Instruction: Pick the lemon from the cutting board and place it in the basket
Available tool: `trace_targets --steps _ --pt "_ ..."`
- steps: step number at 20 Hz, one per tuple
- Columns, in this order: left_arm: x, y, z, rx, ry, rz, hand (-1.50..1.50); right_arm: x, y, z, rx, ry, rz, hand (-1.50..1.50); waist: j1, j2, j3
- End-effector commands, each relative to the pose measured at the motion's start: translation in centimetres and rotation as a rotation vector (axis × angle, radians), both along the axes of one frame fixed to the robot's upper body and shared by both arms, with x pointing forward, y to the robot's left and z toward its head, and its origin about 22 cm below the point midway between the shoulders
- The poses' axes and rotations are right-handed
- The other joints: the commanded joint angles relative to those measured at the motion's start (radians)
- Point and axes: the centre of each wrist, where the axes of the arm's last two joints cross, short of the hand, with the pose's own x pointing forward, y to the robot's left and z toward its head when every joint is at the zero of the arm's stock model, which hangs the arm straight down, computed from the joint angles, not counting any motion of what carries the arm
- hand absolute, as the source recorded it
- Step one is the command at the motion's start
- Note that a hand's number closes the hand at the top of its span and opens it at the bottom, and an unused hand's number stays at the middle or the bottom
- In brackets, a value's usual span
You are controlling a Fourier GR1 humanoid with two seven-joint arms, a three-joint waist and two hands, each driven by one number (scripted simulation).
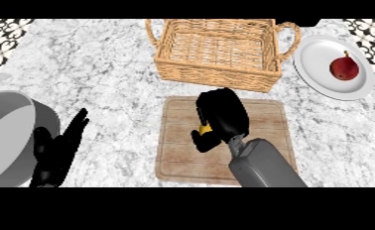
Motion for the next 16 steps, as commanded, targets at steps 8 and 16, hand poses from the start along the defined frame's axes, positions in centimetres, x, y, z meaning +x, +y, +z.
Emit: trace_targets --steps 8,16 --pt "0.2 -0.9 -1.1 0.002 0.111 -0.067 0.00 -0.2 3.4 10.9 0.641 -0.337 -0.437 1.50 0.087 0.001 -0.017" --pt "-0.2 -1.3 -1.9 -0.008 0.146 -0.060 0.00 1.4 7.3 19.4 0.689 -0.471 -0.673 1.50 0.070 -0.001 -0.020"
